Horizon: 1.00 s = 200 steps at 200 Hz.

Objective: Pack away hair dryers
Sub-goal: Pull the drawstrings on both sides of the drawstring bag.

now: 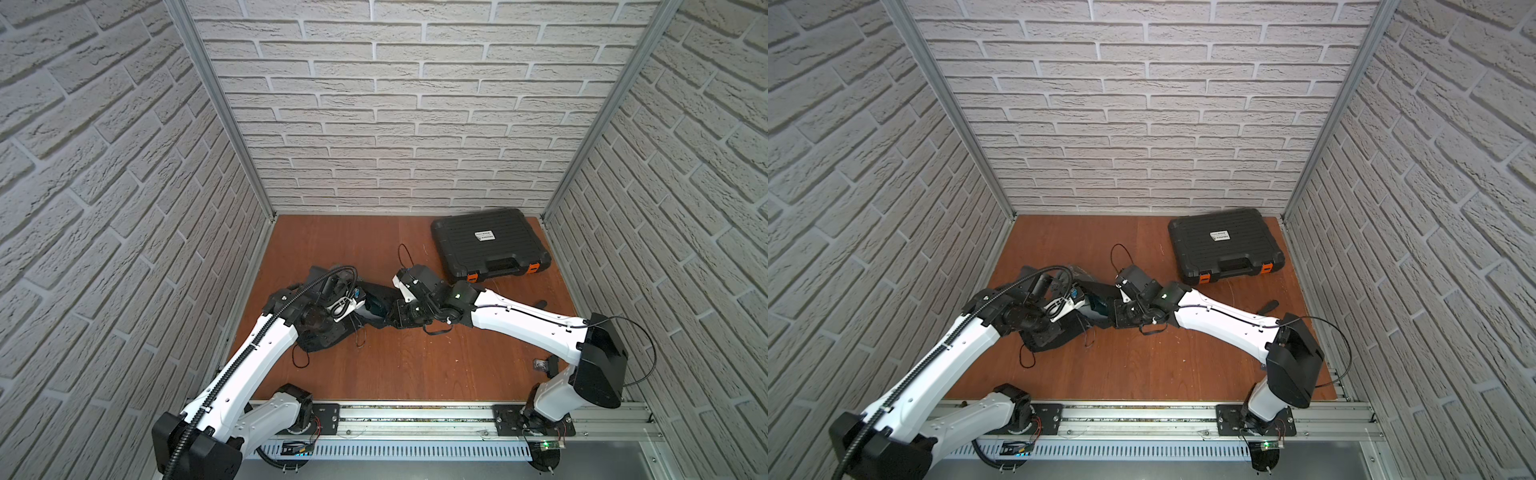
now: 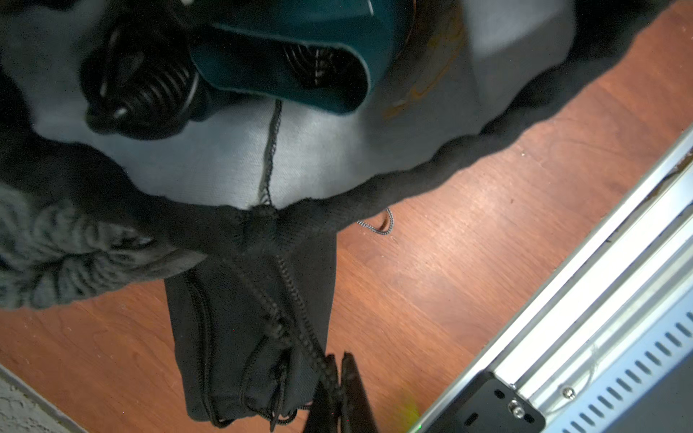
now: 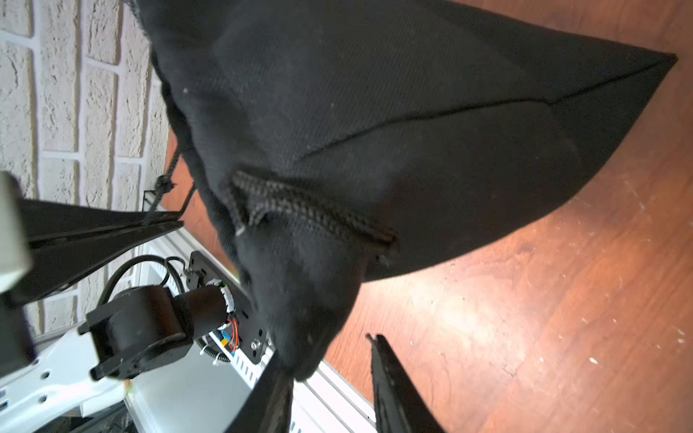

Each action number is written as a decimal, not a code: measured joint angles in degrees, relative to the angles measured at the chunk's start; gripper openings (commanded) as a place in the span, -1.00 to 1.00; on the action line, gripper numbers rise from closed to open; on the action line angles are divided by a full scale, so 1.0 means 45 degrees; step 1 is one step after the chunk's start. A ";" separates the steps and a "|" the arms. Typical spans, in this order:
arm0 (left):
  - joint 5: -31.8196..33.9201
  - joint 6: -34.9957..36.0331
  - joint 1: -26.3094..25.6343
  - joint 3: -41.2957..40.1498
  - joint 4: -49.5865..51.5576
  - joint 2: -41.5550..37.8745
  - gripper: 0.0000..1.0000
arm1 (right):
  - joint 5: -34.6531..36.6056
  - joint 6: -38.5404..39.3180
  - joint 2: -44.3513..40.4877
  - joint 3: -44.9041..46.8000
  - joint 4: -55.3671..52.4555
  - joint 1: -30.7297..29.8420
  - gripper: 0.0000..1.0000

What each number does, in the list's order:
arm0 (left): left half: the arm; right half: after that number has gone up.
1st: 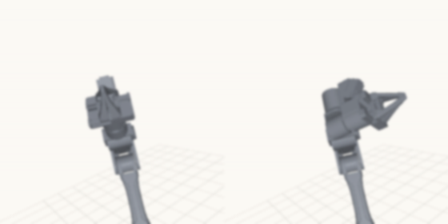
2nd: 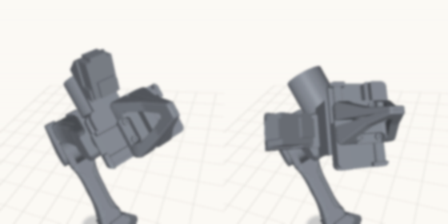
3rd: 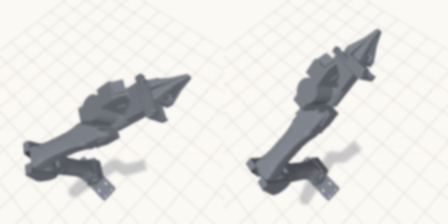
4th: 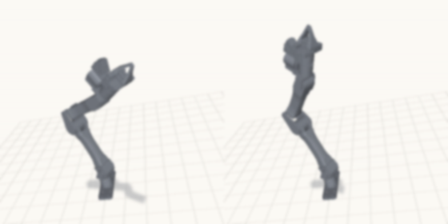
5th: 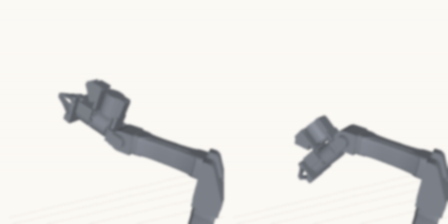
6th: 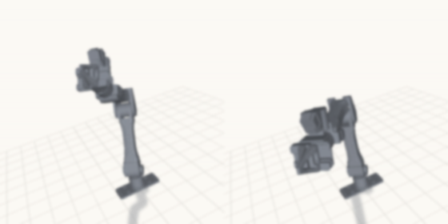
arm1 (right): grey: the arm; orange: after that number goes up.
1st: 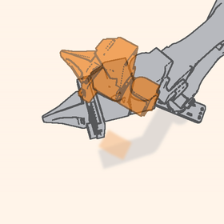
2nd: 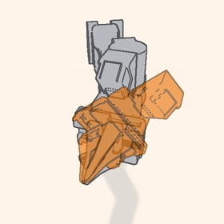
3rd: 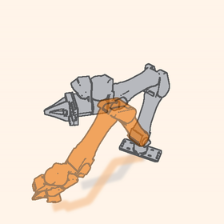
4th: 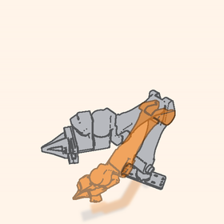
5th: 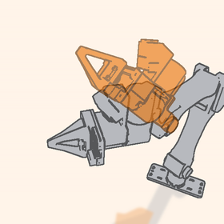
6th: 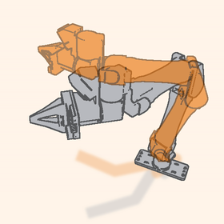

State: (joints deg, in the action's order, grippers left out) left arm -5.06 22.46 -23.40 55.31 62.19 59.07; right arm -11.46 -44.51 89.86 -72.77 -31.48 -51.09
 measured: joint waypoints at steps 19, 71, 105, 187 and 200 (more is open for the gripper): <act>0.0024 0.0083 0.0053 -0.0015 0.0000 0.0000 -1.00 | -0.0102 0.0044 -0.0627 0.0000 -0.0296 0.0291 -0.18; 0.0019 0.0155 0.0117 -0.0015 0.0000 0.0000 -1.00 | -0.0685 -0.0495 -0.1919 0.0083 0.0597 0.1739 -0.10; 0.0010 0.0155 0.0141 -0.0015 0.0000 0.0005 -1.00 | -0.1710 -0.1360 -0.1107 0.0204 0.1953 0.2322 -0.10; -0.0034 0.0160 0.0141 0.0053 0.0010 0.0068 -1.00 | -0.3429 -0.3390 0.0291 0.1919 0.4925 0.2356 -0.12; -0.0034 0.0165 0.0141 0.0126 0.0015 0.0078 -1.00 | -0.3555 -0.3687 0.0291 0.2244 0.5523 0.2356 -0.12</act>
State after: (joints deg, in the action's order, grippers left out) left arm -5.21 23.20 -22.76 55.88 62.26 59.42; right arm -27.46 -61.10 91.18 -62.67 -6.63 -40.49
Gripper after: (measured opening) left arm 0.048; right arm 0.441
